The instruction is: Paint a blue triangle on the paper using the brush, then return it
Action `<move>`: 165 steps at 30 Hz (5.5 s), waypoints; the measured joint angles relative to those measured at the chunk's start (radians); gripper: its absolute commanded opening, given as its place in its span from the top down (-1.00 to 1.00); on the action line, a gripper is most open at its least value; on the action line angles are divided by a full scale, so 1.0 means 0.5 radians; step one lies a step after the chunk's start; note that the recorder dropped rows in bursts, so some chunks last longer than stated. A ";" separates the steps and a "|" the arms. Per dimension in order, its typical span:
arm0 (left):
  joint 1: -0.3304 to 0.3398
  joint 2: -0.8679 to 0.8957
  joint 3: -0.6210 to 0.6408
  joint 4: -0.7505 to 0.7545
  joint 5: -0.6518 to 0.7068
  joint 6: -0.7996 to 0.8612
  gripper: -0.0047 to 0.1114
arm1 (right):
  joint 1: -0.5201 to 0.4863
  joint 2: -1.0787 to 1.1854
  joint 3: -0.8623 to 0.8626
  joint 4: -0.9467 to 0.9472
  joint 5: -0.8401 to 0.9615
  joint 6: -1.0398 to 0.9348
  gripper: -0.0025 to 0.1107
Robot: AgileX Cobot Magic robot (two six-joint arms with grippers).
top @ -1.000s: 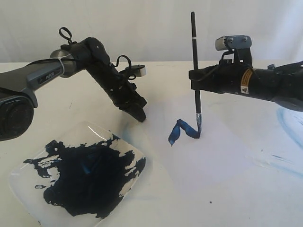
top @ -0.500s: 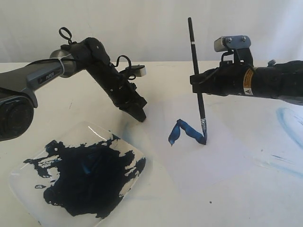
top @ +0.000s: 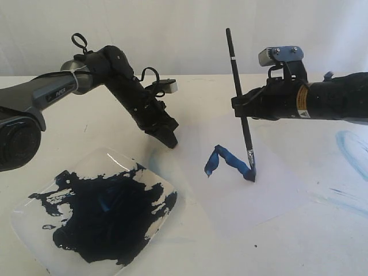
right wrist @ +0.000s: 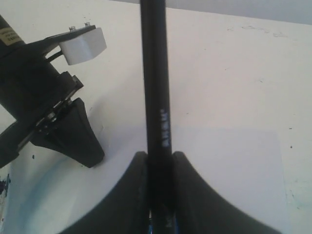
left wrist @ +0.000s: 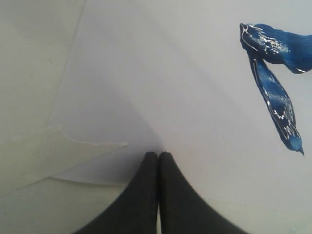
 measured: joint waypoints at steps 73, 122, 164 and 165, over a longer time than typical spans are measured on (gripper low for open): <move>0.000 0.000 0.000 0.000 0.000 0.000 0.92 | 1.356 -0.530 0.478 4.896 -0.567 -3.318 0.96; 0.000 0.000 0.000 -0.004 -0.004 0.000 0.92 | 1.356 -0.011 0.281 4.884 -0.710 -2.937 0.96; 0.000 0.000 0.000 -0.004 -0.004 0.000 0.92 | 1.356 0.015 0.281 4.988 -0.723 -3.157 0.96; 0.000 0.000 0.000 -0.004 -0.004 0.000 0.92 | 1.356 0.015 0.281 4.988 -0.723 -3.163 0.96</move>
